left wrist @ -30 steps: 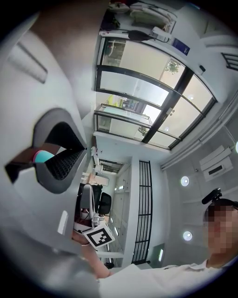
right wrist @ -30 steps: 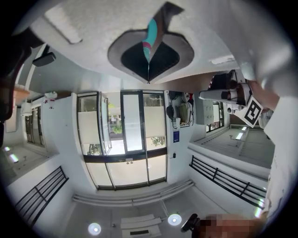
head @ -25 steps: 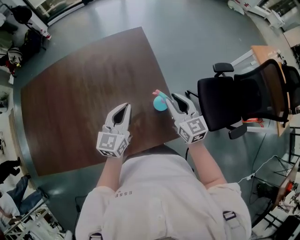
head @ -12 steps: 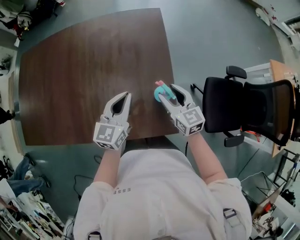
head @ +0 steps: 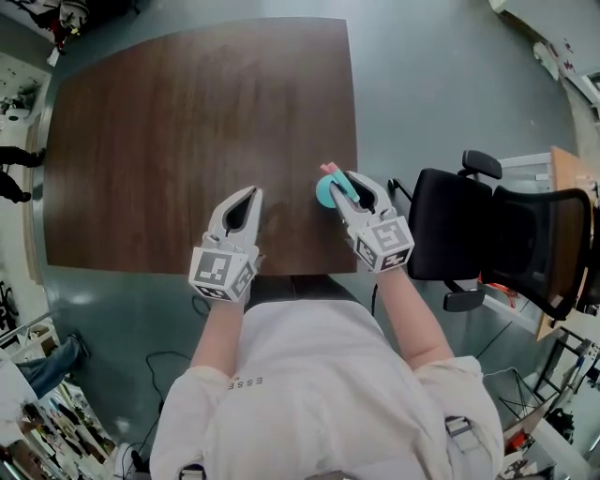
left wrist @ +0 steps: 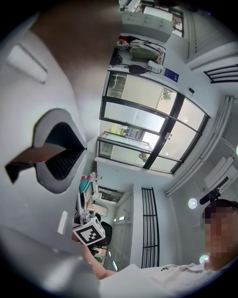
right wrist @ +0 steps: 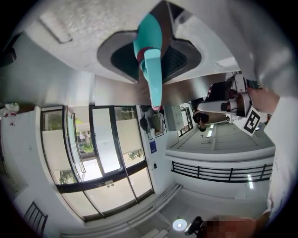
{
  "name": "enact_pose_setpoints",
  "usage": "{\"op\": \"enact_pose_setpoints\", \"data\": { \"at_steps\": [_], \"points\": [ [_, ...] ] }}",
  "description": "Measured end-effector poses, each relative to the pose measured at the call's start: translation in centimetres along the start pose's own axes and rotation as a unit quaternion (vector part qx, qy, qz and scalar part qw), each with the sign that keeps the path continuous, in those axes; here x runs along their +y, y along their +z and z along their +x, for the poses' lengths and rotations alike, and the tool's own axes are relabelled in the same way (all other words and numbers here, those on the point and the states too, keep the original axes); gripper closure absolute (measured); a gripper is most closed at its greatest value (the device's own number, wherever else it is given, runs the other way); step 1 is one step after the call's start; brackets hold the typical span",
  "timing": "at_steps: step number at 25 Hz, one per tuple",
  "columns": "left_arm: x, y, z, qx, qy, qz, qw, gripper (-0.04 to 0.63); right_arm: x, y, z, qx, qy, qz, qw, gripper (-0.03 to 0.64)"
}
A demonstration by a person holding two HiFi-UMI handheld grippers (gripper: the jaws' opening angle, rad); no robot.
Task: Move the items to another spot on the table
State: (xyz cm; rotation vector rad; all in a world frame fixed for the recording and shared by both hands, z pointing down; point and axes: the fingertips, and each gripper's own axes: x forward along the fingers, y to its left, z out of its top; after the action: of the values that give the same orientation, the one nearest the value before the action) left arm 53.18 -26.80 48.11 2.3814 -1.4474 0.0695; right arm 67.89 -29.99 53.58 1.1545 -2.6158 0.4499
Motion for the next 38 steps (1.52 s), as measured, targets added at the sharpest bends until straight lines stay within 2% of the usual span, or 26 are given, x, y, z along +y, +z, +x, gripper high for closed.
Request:
{"op": "enact_pose_setpoints", "data": {
  "at_steps": [6, 12, 19, 29, 33, 38],
  "points": [
    [-0.2, 0.3, -0.7, -0.004, 0.012, 0.004, 0.9999, 0.58, -1.3, 0.1, -1.3, 0.02, -0.027, -0.016, 0.999, 0.497],
    [0.0, 1.9, -2.1, -0.027, 0.044, 0.014, 0.9986, 0.58, -1.0, 2.7, -1.5, 0.001, 0.005, -0.031, 0.999, 0.497],
    [4.0, 2.7, -7.6, -0.055, 0.096, 0.008, 0.9939, 0.58, 4.6, 4.8, 1.2, -0.01, 0.047, -0.065, 0.997, 0.497],
    [13.1, 3.0, -21.3, -0.089, 0.177, 0.004, 0.9802, 0.58, 17.8, 5.2, 7.3, -0.004, 0.1, -0.096, 0.99, 0.497],
    [17.8, 2.6, -29.1, -0.104, 0.22, -0.007, 0.97, 0.58, 26.6, 4.4, 9.9, -0.001, 0.143, -0.118, 0.983, 0.497],
    [22.8, 2.5, -39.1, -0.122, 0.269, 0.0, 0.9553, 0.58, 37.9, 4.3, 14.0, -0.009, 0.2, -0.136, 0.97, 0.497]
  ]
}}
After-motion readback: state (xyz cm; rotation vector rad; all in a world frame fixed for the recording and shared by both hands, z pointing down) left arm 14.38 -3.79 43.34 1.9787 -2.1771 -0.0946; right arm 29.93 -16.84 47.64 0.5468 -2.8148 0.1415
